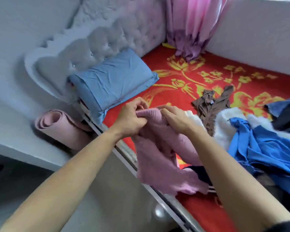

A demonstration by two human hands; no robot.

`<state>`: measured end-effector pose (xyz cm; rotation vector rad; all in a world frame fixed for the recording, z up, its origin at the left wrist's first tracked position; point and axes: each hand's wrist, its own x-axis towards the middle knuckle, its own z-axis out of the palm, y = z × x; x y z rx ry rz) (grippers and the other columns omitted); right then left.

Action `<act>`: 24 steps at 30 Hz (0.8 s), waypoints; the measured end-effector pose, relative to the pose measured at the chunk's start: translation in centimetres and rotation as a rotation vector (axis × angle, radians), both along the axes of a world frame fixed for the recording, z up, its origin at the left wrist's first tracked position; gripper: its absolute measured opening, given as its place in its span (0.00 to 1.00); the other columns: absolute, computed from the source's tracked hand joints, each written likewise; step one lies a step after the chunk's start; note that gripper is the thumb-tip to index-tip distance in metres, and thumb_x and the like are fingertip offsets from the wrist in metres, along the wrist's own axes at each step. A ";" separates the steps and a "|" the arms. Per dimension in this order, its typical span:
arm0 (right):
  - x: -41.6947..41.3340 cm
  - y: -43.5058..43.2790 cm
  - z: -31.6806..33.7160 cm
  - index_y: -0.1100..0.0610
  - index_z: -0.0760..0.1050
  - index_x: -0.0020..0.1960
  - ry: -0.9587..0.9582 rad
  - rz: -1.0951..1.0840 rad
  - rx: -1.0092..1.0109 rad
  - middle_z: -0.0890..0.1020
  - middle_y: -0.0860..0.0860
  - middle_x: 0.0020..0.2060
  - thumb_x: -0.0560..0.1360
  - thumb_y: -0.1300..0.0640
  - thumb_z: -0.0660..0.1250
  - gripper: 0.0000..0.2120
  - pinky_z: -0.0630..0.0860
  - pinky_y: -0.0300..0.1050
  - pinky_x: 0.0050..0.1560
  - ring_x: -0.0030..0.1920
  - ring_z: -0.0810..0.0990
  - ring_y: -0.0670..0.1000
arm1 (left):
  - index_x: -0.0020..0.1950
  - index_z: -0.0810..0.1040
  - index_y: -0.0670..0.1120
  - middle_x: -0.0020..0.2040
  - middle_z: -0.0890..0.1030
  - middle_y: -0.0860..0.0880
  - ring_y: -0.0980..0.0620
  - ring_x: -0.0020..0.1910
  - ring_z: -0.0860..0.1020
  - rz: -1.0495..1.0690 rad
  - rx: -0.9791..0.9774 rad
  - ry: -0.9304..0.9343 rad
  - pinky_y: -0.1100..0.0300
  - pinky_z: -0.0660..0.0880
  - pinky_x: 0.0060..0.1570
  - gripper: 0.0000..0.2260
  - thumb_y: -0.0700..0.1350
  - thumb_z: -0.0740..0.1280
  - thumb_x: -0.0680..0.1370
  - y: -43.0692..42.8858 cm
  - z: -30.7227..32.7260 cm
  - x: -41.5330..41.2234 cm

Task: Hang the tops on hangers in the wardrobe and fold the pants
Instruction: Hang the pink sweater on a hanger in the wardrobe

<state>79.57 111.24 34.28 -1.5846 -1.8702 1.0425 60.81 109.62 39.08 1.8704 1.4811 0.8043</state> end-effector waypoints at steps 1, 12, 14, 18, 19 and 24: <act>-1.7 -0.8 0.9 0.55 0.81 0.56 0.005 0.011 0.039 0.84 0.53 0.48 0.84 0.45 0.54 0.20 0.61 0.38 0.41 0.50 0.78 0.54 | 0.39 0.72 0.51 0.32 0.72 0.53 0.59 0.30 0.69 0.097 0.029 -0.068 0.66 0.67 0.32 0.15 0.30 0.66 0.65 -0.5 1.1 -1.8; -26.0 -4.2 11.5 0.54 0.65 0.32 -0.204 0.242 0.503 0.72 0.47 0.25 0.63 0.32 0.76 0.29 0.62 0.46 0.32 0.32 0.74 0.52 | 0.51 0.81 0.48 0.43 0.84 0.51 0.57 0.44 0.82 0.539 0.208 -0.233 0.64 0.78 0.49 0.15 0.34 0.76 0.69 -10.9 8.2 -33.3; -33.2 -5.5 13.4 0.54 0.63 0.32 -0.148 0.249 0.593 0.69 0.47 0.24 0.65 0.36 0.77 0.29 0.58 0.46 0.33 0.31 0.71 0.54 | 0.52 0.85 0.48 0.44 0.86 0.53 0.58 0.46 0.83 0.531 0.201 -0.139 0.60 0.78 0.52 0.12 0.39 0.77 0.70 -13.9 8.4 -40.7; -47.6 -8.2 16.7 0.56 0.68 0.35 -0.138 0.354 0.703 0.72 0.47 0.26 0.65 0.37 0.77 0.25 0.59 0.45 0.33 0.32 0.72 0.54 | 0.48 0.85 0.56 0.41 0.85 0.56 0.57 0.44 0.83 0.574 0.175 -0.084 0.55 0.78 0.48 0.03 0.49 0.73 0.75 -20.0 9.3 -53.3; -50.7 -9.0 17.1 0.56 0.69 0.35 -0.138 0.374 0.716 0.72 0.47 0.27 0.65 0.37 0.76 0.25 0.61 0.45 0.32 0.32 0.72 0.53 | 0.46 0.84 0.59 0.39 0.84 0.57 0.56 0.43 0.82 0.610 0.140 -0.016 0.55 0.77 0.44 0.02 0.53 0.71 0.76 -21.5 9.3 -56.1; -64.3 -12.5 18.3 0.48 0.63 0.32 -0.094 0.496 0.796 0.68 0.44 0.24 0.67 0.38 0.75 0.24 0.60 0.39 0.28 0.27 0.67 0.44 | 0.48 0.76 0.58 0.39 0.84 0.50 0.49 0.32 0.83 0.813 -0.164 -0.068 0.60 0.74 0.27 0.10 0.58 0.58 0.81 -27.5 8.8 -66.4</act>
